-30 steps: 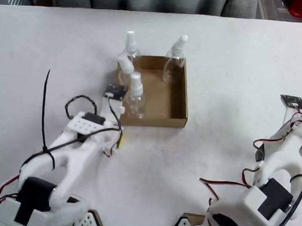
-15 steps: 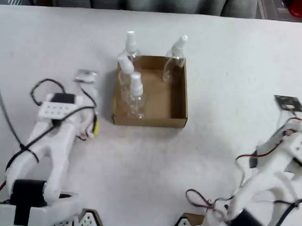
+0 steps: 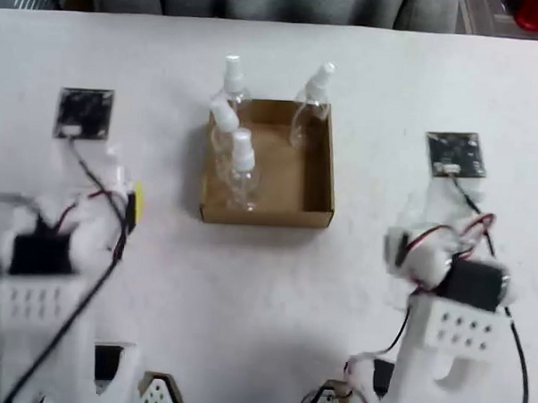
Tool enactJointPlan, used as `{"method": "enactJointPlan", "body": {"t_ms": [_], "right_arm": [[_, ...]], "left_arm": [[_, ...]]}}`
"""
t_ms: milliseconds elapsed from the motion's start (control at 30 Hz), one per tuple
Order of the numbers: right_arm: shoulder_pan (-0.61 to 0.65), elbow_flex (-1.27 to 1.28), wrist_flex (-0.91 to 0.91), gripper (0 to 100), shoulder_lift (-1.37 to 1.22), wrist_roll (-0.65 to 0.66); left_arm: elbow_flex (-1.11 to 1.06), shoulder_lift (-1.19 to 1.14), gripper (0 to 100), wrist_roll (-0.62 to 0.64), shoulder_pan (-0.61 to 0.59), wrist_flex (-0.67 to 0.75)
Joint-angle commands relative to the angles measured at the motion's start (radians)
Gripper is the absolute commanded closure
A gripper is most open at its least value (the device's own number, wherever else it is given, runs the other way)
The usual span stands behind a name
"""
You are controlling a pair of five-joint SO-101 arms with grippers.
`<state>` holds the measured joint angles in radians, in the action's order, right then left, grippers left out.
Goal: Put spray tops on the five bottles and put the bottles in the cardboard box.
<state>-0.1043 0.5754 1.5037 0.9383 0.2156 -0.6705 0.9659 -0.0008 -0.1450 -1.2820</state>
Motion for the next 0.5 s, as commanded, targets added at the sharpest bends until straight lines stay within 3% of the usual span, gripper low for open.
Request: {"method": "enactJointPlan", "body": {"t_ms": [0,200,367,467], "right_arm": [[0.176,-0.005,-0.076,98.2,0.091,-0.135],[0.390,0.000,-0.183,98.2,0.213,-0.224],[0.562,0.012,-0.205,98.1,0.302,-0.219],[0.630,0.098,-0.309,98.1,0.361,-0.222]], "left_arm": [[0.049,0.197,98,-0.002,-0.013,-0.012],[0.049,0.384,98,-0.002,-0.013,-0.006],[0.051,0.464,98,-0.002,-0.016,0.025],[0.051,0.509,98,0.000,-0.076,0.087]]}}
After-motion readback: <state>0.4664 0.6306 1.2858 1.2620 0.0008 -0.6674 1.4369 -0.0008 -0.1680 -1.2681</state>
